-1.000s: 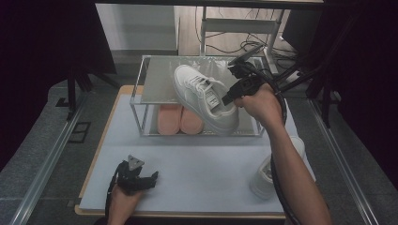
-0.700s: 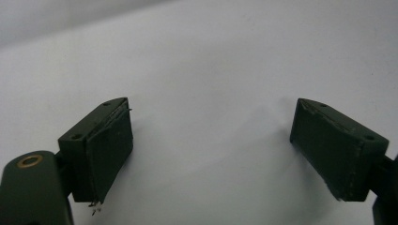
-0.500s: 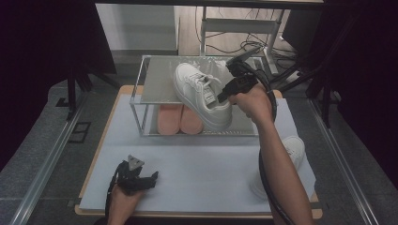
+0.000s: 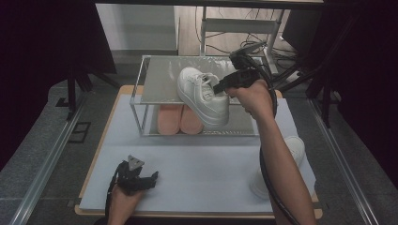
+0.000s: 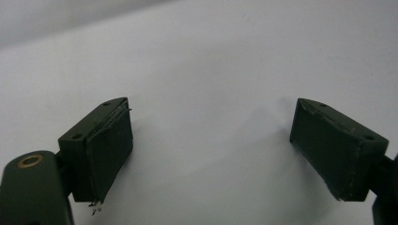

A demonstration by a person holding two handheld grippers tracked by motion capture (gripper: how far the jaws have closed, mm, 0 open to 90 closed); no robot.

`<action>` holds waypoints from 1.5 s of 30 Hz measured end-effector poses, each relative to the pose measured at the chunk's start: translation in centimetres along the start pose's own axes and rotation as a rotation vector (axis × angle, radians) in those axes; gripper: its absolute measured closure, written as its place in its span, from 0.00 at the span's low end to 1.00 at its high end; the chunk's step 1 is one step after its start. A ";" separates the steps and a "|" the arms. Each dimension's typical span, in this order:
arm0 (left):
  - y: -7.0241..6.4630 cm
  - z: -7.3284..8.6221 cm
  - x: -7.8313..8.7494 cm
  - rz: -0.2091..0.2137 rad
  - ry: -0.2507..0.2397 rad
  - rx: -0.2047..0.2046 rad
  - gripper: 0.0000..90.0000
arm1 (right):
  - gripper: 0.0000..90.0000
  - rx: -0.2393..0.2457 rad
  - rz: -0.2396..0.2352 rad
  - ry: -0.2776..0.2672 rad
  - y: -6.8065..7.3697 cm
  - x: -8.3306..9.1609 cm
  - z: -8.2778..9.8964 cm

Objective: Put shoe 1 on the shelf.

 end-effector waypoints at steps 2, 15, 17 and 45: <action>0.0 0.0 0.0 0.000 0.000 0.000 0.15 | 0.56 0.008 -0.007 -0.017 0.2 0.4 -0.3; 0.0 0.0 0.0 -0.002 -0.001 0.000 0.15 | 0.47 0.122 0.011 -0.101 0.1 4.6 -0.7; 0.0 0.0 0.0 -0.003 -0.001 0.000 0.15 | 0.46 0.128 0.019 -0.116 -0.2 5.4 -0.6; 0.0 0.0 0.0 -0.003 -0.001 -0.001 0.15 | 0.63 0.251 -0.073 -0.188 -2.4 5.5 10.8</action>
Point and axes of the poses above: each handheld gripper's, and its own axes: x roughly backward along the jaws, z roughly out of its underside, y roughly to its left, the point moved 8 cm from there along -x, roughly forward along the jaws, and after that the axes turned 6 degrees about -y, right-handed, at the moved point
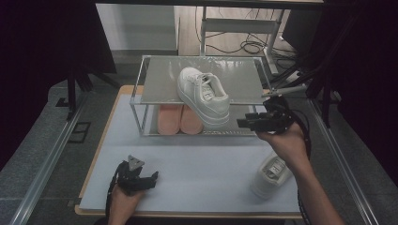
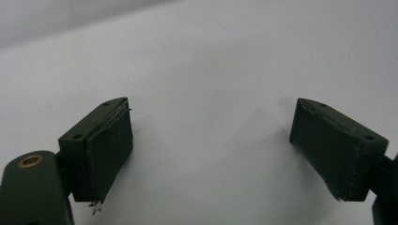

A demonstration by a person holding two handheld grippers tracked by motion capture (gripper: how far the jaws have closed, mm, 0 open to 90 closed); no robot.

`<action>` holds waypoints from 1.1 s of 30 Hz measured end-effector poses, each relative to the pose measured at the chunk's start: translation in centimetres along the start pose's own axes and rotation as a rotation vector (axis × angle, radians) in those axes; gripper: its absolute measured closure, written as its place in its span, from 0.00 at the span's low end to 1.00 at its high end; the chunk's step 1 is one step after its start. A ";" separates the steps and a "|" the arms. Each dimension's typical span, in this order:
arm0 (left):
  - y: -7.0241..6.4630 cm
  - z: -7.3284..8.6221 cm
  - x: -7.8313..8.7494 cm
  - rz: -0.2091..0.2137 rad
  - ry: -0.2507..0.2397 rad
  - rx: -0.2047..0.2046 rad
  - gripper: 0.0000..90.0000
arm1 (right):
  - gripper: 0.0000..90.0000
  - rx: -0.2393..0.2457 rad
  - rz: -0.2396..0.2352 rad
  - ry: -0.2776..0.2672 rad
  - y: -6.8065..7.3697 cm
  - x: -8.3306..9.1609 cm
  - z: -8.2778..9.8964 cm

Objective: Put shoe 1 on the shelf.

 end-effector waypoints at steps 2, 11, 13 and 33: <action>0.0 0.0 0.0 0.000 0.001 0.000 0.15 | 0.72 0.030 0.004 -0.020 0.0 -0.4 1.0; 0.0 0.0 0.0 -0.001 -0.001 0.000 0.15 | 1.00 0.144 -0.031 -0.092 1.7 -1.9 3.5; 0.0 0.0 0.0 -0.001 -0.001 0.000 0.15 | 1.00 0.166 -0.024 -0.111 2.2 -2.1 3.5; 0.0 0.0 0.0 0.000 -0.002 0.003 0.15 | 1.00 0.210 -0.098 -0.154 5.4 -5.3 1.7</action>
Point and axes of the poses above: each handheld gripper's, and its own axes: x roughly backward along the jaws, z roughly out of its underside, y roughly to its left, the point moved 8 cm from there along -x, roughly forward along the jaws, and after that the axes turned 6 degrees about -y, right-handed, at the moved point
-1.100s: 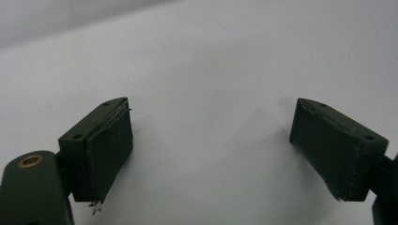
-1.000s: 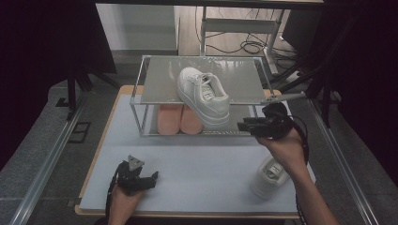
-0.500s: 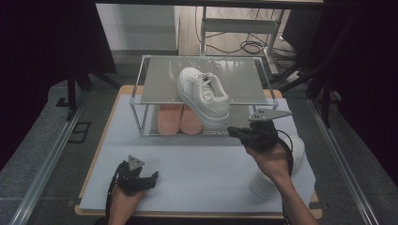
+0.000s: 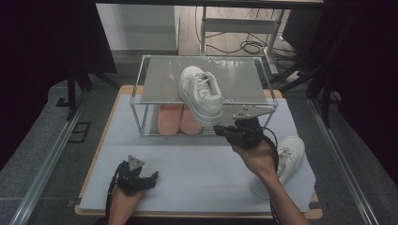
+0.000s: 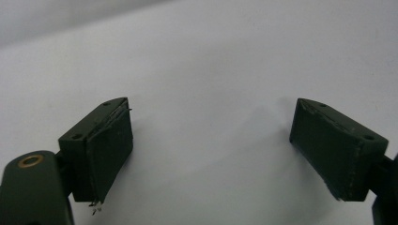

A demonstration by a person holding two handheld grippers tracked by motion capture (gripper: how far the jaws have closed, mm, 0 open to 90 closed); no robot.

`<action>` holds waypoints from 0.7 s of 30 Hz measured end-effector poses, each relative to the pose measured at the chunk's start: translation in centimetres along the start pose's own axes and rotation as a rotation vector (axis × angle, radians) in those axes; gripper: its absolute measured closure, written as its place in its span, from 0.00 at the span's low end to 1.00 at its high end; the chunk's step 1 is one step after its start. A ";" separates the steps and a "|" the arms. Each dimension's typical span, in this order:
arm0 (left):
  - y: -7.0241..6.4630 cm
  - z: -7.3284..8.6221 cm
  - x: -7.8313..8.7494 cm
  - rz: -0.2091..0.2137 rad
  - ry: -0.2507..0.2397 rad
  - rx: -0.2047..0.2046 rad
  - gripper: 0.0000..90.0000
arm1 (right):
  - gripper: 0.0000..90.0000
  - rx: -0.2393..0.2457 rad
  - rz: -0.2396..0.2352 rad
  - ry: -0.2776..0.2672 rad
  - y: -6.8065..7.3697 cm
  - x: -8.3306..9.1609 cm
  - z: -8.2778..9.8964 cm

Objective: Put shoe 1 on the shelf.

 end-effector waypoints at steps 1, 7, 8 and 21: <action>0.0 0.0 0.0 0.000 0.000 0.000 0.15 | 1.00 0.000 -0.003 0.001 0.1 -0.3 -0.1; 0.0 0.0 0.0 0.000 0.000 0.000 0.15 | 1.00 0.011 -0.017 0.011 0.7 -2.0 -0.7; 0.0 0.0 0.0 0.001 0.001 0.000 0.15 | 1.00 0.013 -0.017 0.012 0.8 -2.3 -0.8; 0.0 0.0 0.0 0.000 -0.001 0.001 0.15 | 1.00 0.024 0.011 0.025 0.4 -5.8 -1.8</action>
Point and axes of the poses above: each handheld gripper's, and its own axes: x roughly backward along the jaws, z roughly out of its underside, y roughly to its left, the point moved 8 cm from there along -x, roughly forward along the jaws, and after that the axes turned 6 degrees about -y, right-handed, at the moved point
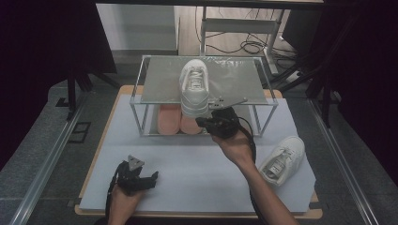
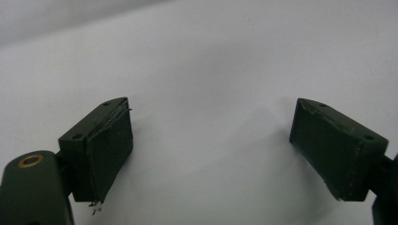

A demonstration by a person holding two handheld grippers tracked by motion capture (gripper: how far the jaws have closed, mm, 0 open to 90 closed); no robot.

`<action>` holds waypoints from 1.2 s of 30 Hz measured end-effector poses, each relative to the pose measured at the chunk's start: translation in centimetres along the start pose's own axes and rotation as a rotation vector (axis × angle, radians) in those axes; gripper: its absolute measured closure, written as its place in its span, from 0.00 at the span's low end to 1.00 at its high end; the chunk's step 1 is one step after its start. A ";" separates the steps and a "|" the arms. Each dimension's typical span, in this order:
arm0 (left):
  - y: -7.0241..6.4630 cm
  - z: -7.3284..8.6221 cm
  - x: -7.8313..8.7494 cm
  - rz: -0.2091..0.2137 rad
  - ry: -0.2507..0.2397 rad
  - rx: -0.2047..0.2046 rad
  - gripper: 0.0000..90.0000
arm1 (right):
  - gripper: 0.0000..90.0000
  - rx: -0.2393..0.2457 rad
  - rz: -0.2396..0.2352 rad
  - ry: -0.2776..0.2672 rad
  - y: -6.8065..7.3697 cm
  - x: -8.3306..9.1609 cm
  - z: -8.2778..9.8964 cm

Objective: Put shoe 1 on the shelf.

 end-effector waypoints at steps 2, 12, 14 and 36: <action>0.0 0.0 0.0 0.000 0.000 0.000 0.15 | 1.00 0.002 0.002 0.003 -0.1 -0.5 -0.2; 0.0 0.0 0.0 0.000 -0.001 0.001 0.15 | 1.00 -0.006 0.042 0.031 -1.8 -2.4 -0.9; 0.0 0.0 0.0 0.000 -0.001 0.001 0.15 | 1.00 -0.009 0.051 0.040 -2.1 -2.8 -1.0; 0.0 0.0 0.0 0.002 0.000 0.002 0.15 | 1.00 -0.044 0.055 0.036 -3.6 -4.6 -2.0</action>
Point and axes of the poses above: each handheld gripper's, and its own axes: x roughly backward along the jaws, z roughly out of its underside, y roughly to its left, the point moved 8 cm from there along -x, roughly forward along the jaws, and after that the axes turned 6 degrees about -y, right-handed, at the moved point
